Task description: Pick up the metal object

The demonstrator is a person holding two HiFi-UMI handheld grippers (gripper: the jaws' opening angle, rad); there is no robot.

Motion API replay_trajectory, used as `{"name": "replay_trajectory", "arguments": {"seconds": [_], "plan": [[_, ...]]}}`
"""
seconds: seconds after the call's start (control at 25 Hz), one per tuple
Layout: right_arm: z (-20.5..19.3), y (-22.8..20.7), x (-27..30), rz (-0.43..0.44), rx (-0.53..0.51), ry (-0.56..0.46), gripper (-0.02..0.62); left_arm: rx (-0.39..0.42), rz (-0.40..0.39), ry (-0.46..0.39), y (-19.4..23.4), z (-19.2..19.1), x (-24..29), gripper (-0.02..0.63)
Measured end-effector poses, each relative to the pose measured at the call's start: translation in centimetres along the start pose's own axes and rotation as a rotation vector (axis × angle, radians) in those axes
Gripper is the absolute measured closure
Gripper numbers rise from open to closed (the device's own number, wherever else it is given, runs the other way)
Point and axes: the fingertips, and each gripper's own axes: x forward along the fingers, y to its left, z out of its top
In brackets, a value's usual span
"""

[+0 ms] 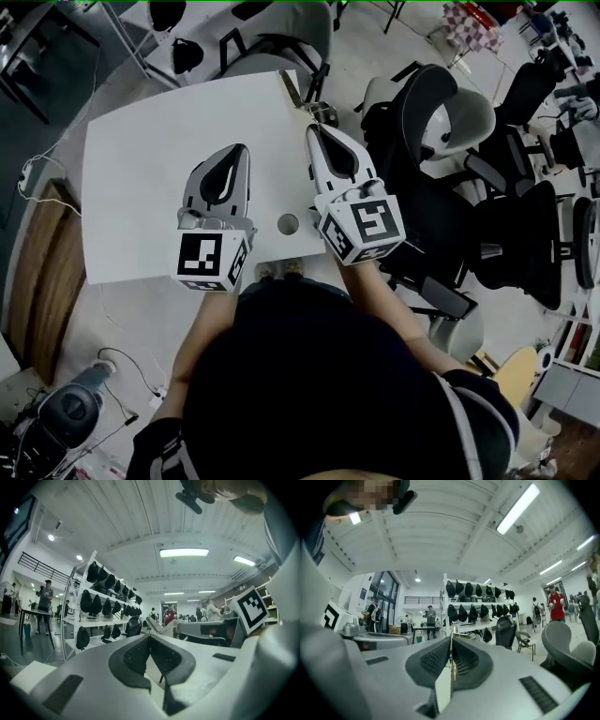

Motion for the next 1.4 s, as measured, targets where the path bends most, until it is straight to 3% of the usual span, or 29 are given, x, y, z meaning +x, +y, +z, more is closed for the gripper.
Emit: {"name": "replay_trajectory", "arguments": {"seconds": [0.32,0.84,1.4], "plan": [[2.9,0.6,-1.3,-0.028,-0.092,-0.079,0.561,0.051,0.034,-0.050,0.8,3.0,-0.8,0.581],[2.1,0.1,-1.5,-0.059,-0.099,-0.061,0.561,0.052,0.016,-0.046,1.1,2.9,-0.7,0.581],[2.1,-0.6,-1.9,-0.037,-0.086,-0.064,0.561,0.059,0.028,-0.050,0.1,3.1,-0.5,0.581]]}}
